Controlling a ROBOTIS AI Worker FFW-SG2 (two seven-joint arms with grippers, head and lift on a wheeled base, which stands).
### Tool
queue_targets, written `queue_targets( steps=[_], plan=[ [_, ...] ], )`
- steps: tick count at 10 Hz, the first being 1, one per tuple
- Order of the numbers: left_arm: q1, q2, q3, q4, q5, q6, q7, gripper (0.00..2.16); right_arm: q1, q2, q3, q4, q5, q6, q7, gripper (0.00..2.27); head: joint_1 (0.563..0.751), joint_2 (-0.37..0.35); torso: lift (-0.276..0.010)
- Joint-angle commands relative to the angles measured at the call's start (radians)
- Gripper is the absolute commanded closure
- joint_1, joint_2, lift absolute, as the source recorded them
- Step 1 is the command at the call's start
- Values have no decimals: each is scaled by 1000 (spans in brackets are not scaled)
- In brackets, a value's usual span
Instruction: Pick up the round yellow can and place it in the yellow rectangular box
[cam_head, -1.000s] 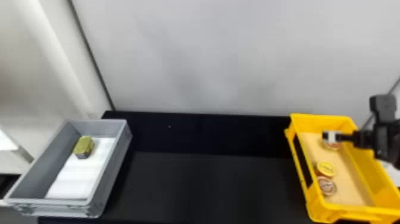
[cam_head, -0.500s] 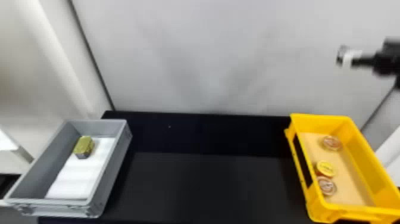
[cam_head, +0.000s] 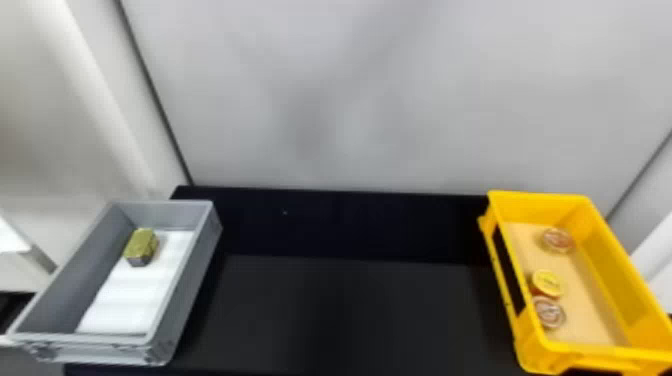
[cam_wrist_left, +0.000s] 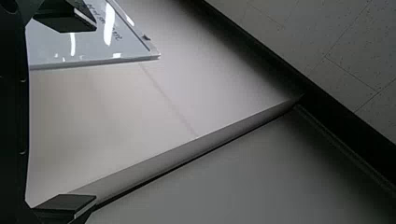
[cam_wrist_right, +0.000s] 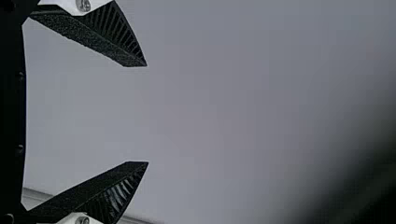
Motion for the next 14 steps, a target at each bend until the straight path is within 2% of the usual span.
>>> queue_targets(
  steps=[1, 3, 6, 10, 14],
  plan=[
    [2, 16, 19, -7, 0, -5, 2, -2, -138, -53, 103, -19, -5, -43, -52, 1, 694, 54, -3],
    [7, 20, 34, -13, 0, -9, 2, -2, -183, -76, 146, -43, 1, -86, -92, 1, 694, 54, -3],
    [11, 20, 43, -20, -3, -9, 2, -2, -193, -92, 181, -78, 15, -116, -132, 2, 694, 54, -3],
    [13, 20, 43, -20, -5, -8, 2, -2, -184, -98, 186, -85, 38, -124, -140, 27, 694, 54, -3],
    [13, 20, 43, -21, -9, -5, -2, -2, -181, -108, 184, -115, 35, -76, -195, 73, 694, 54, -3]
  ],
)
